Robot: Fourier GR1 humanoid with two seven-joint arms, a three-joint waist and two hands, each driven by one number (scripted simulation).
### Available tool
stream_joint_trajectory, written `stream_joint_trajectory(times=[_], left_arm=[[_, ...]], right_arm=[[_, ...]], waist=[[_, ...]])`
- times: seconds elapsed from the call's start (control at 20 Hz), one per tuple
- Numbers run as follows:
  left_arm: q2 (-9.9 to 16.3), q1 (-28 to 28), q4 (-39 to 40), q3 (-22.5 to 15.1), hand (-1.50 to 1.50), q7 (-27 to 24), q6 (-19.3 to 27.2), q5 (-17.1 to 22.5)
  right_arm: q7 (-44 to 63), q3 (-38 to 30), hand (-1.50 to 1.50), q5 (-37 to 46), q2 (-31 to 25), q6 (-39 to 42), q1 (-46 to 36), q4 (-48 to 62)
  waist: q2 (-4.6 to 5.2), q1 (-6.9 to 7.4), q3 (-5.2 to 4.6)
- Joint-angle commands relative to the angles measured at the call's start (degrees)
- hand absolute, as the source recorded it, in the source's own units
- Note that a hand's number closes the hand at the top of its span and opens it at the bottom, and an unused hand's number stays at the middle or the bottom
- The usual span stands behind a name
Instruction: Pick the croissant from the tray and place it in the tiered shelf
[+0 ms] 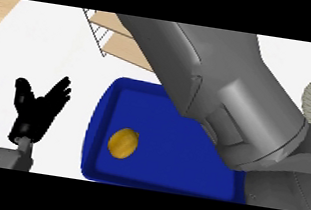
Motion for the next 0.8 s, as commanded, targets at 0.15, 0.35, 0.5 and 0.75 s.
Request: stream_joint_trajectory(times=[0.15, 0.35, 0.5, 0.75], left_arm=[[0.6, -0.5, 2.0, 0.9, 0.0, 0.4, -1.7, 0.7], [-0.5, -1.3, 3.7, 0.0, 0.0, -1.7, -0.9, -1.2], [-1.3, -0.4, 2.4, 0.2, 0.0, -1.6, 0.2, -1.3], [-0.7, 0.5, 2.2, 0.2, 0.0, -1.6, -1.0, -1.4]], right_arm=[[-4.7, -1.4, 1.5, 1.1, -0.8, -2.2, 0.5, 3.1], [-8.2, -2.8, 1.5, 0.1, -1.6, -2.5, 1.8, 3.2], [-8.9, -3.2, 1.5, 0.7, -2.0, -2.1, 1.1, 3.2], [-8.5, -2.6, 1.5, 2.0, -0.8, 2.2, 0.7, 5.1]], waist=[[0.29, 0.44, -0.11], [0.53, 0.39, -0.11], [0.15, -0.02, -0.08], [-0.14, -0.46, -0.06]])
